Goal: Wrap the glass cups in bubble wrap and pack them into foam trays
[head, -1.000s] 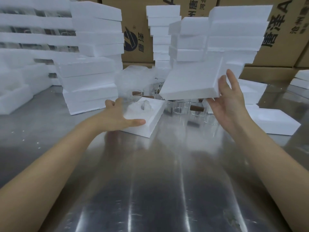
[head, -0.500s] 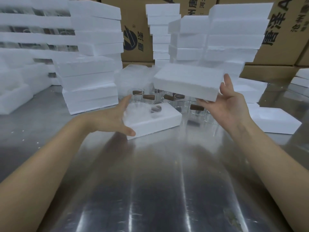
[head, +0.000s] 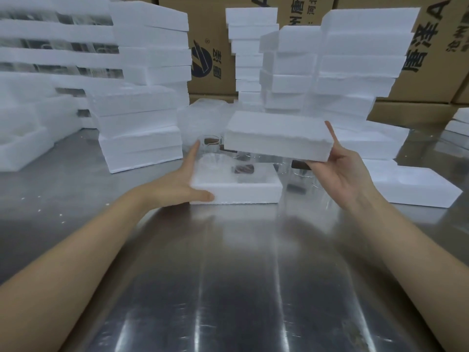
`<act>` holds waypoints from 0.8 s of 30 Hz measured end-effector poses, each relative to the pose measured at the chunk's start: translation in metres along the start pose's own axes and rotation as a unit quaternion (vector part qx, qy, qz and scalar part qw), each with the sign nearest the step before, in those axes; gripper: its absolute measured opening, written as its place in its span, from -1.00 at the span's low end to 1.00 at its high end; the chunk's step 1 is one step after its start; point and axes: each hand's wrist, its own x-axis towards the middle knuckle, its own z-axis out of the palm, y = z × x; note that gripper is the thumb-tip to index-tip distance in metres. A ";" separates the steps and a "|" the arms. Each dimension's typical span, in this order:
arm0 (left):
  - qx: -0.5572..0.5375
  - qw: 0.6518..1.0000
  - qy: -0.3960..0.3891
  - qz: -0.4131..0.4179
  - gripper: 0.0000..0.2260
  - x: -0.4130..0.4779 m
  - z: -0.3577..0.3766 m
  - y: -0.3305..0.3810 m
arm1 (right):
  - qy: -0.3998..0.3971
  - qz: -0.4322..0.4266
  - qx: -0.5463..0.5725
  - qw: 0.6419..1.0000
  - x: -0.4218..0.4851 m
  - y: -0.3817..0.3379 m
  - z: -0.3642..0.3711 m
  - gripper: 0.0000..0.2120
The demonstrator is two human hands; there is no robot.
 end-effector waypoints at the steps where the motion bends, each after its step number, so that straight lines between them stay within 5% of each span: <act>1: -0.012 0.999 0.028 0.026 0.13 0.000 0.002 0.003 | -0.003 0.003 0.003 1.000 0.000 0.004 0.001 -0.59; 5: -0.101 0.984 0.101 0.105 -0.05 -0.001 0.007 0.023 | -0.047 0.025 -0.145 0.988 0.002 0.025 0.004 -0.62; 12: -0.148 0.966 0.182 0.113 -0.14 0.001 0.001 0.021 | -0.059 -0.018 -0.334 0.941 0.004 0.037 -0.002 -0.62; 17: -0.158 0.965 0.194 0.084 -0.38 0.003 0.002 0.011 | -0.044 -0.108 -0.641 0.759 0.001 0.045 -0.020 -0.63; 24: -0.188 0.968 0.152 0.072 -0.54 0.001 -0.004 0.006 | -0.046 -0.068 -0.613 0.786 0.004 0.044 -0.024 -0.79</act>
